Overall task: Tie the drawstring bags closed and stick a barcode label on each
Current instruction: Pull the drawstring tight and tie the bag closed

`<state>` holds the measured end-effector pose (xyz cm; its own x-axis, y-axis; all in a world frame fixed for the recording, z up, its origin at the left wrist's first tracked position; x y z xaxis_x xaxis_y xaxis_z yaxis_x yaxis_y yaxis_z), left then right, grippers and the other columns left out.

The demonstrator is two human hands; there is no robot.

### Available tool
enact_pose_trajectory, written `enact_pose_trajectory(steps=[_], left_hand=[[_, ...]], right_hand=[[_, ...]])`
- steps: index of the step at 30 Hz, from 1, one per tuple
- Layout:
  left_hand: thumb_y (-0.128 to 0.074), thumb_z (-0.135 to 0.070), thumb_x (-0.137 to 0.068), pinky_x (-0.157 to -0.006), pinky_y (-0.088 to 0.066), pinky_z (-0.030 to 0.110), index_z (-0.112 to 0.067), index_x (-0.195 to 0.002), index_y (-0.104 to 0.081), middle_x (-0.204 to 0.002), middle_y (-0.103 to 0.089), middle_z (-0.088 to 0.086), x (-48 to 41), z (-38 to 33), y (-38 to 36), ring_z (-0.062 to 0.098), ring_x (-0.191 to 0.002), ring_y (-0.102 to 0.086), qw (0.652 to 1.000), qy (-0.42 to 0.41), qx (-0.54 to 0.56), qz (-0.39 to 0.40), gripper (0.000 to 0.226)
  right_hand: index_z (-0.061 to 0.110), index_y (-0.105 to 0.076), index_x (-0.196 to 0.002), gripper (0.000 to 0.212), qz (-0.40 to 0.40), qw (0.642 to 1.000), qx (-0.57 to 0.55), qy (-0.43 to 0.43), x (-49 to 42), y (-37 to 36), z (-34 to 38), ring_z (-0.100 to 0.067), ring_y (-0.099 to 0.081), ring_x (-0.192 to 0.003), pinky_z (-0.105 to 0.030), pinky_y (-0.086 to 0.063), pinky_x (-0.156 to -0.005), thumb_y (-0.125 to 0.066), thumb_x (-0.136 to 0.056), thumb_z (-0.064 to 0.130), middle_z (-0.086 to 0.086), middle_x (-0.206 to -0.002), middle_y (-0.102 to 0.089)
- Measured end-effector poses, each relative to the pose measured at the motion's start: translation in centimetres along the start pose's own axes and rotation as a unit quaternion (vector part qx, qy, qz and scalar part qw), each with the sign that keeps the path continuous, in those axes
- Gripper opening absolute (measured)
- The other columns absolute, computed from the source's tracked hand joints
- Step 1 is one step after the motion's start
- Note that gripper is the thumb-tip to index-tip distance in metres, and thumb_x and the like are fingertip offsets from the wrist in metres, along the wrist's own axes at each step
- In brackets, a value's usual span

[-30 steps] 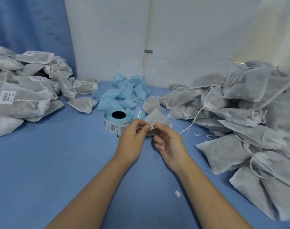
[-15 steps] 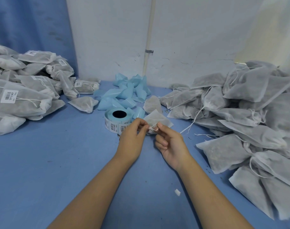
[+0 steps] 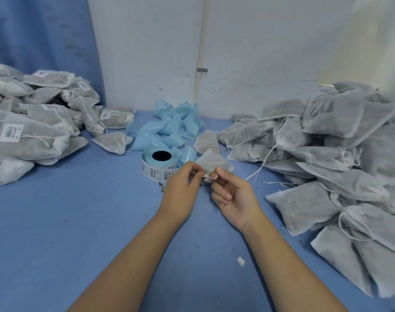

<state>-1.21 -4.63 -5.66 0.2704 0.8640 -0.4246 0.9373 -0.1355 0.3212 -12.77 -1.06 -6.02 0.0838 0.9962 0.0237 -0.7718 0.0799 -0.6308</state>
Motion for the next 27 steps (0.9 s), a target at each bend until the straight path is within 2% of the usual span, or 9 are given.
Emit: enact_pose_trajectory(steps=[8, 12, 15, 16, 18, 20, 23, 25, 27], left_hand=[[-0.050, -0.008, -0.095, -0.073, -0.037, 0.001, -0.018, -0.095, -0.060, -0.094, -0.061, -0.009, -0.1, 0.0, 0.2, -0.002, -0.089, -0.054, 1.000, 0.015, 0.017, 0.011, 0.014], [-0.046, 0.007, -0.079, -0.079, -0.029, -0.005, -0.027, -0.108, -0.058, -0.112, -0.046, -0.008, 0.1, 0.1, 0.5, -0.022, -0.097, -0.040, 0.999, -0.016, -0.043, 0.016, 0.046], [-0.043, 0.016, -0.071, -0.084, -0.032, 0.006, -0.016, -0.115, -0.057, -0.109, -0.050, -0.006, 0.6, -0.4, 0.0, -0.002, -0.101, -0.045, 0.986, -0.116, -0.113, 0.047, 0.056], [-0.042, 0.018, -0.070, -0.083, -0.034, 0.012, -0.013, -0.115, -0.057, -0.105, -0.050, -0.006, 0.7, -0.5, -0.2, 0.009, -0.099, -0.045, 0.977, -0.157, -0.137, 0.048, 0.057], [-0.043, 0.018, -0.070, -0.080, -0.038, 0.021, -0.009, -0.117, -0.057, -0.103, -0.043, -0.008, 0.7, -0.7, -0.4, 0.013, -0.094, -0.043, 0.966, -0.199, -0.161, 0.033, 0.057], [-0.050, 0.015, -0.076, -0.083, -0.041, 0.021, -0.008, -0.119, -0.057, -0.111, -0.038, -0.006, 0.5, -0.7, -0.2, 0.011, -0.096, -0.046, 0.975, -0.173, -0.142, 0.007, 0.049], [-0.061, 0.003, -0.084, -0.091, -0.035, 0.013, -0.002, -0.106, -0.064, -0.113, -0.049, 0.002, 0.4, -0.5, 0.3, 0.017, -0.105, -0.050, 0.983, -0.142, -0.113, -0.031, 0.022], [-0.058, -0.001, -0.088, -0.086, -0.033, 0.008, -0.008, -0.102, -0.062, -0.106, -0.055, -0.001, 0.4, -0.5, 0.7, 0.014, -0.101, -0.051, 0.990, -0.115, -0.064, -0.051, 0.016], [-0.050, -0.005, -0.093, -0.072, -0.038, 0.008, -0.024, -0.096, -0.054, -0.087, -0.058, -0.015, 0.5, -0.9, 1.2, 0.002, -0.081, -0.052, 0.994, -0.074, 0.011, -0.082, 0.019]], right_hand=[[0.017, -0.064, -0.054, 0.023, -0.011, 1.000, 0.000, -0.001, 0.2, -0.1, 0.0, -0.003, -0.023, -0.032, -0.014, -0.017, -0.035, -0.058, -0.076, 0.016, 0.003, -0.068, -0.056], [0.015, -0.061, -0.063, 0.012, 0.006, 0.999, -0.047, -0.012, 0.5, -0.3, 0.1, -0.003, -0.025, -0.036, -0.013, -0.016, -0.038, -0.059, -0.075, 0.016, 0.005, -0.068, -0.059], [0.015, -0.062, -0.065, 0.014, 0.062, 0.997, -0.049, -0.025, 0.8, -1.1, -0.2, -0.002, -0.029, -0.038, -0.013, -0.017, -0.039, -0.076, -0.064, 0.015, 0.004, -0.067, -0.058], [0.015, -0.062, -0.066, 0.024, 0.083, 0.995, -0.055, -0.031, 1.0, -1.3, -0.3, -0.002, -0.030, -0.039, -0.013, -0.018, -0.039, -0.084, -0.056, 0.015, 0.004, -0.068, -0.057], [0.014, -0.063, -0.068, 0.036, 0.114, 0.990, -0.076, -0.042, 1.2, -1.6, -0.2, -0.002, -0.030, -0.040, -0.012, -0.020, -0.038, -0.092, -0.046, 0.014, 0.005, -0.066, -0.055], [0.015, -0.064, -0.067, 0.035, 0.140, 0.984, -0.103, -0.048, 1.5, -1.7, 0.0, -0.003, -0.024, -0.045, -0.012, -0.022, -0.038, -0.092, -0.046, 0.013, 0.005, -0.065, -0.053], [0.016, -0.063, -0.066, 0.033, 0.165, 0.976, -0.127, -0.055, 1.8, -1.7, 0.2, -0.004, -0.026, -0.046, -0.012, -0.023, -0.040, -0.092, -0.050, 0.012, 0.006, -0.065, -0.053], [0.017, -0.063, -0.065, 0.033, 0.166, 0.978, -0.121, -0.048, 1.8, -1.7, 0.2, -0.003, -0.031, -0.045, -0.012, -0.023, -0.041, -0.092, -0.049, 0.013, 0.007, -0.065, -0.052], [0.016, -0.064, -0.066, 0.034, 0.146, 0.981, -0.120, -0.039, 1.6, -1.5, 0.2, -0.004, -0.034, -0.045, -0.013, -0.026, -0.042, -0.092, -0.046, 0.013, 0.007, -0.066, -0.054]])
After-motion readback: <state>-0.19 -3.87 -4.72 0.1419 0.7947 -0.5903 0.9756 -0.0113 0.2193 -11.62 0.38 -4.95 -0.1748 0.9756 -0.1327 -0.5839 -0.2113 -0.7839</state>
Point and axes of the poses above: each hand's wrist, its own x-axis away from the middle knuckle, its own y-axis out of the back of the hand, z = x × y, the point moved 3 cm from there along -x, towards the middle knuckle
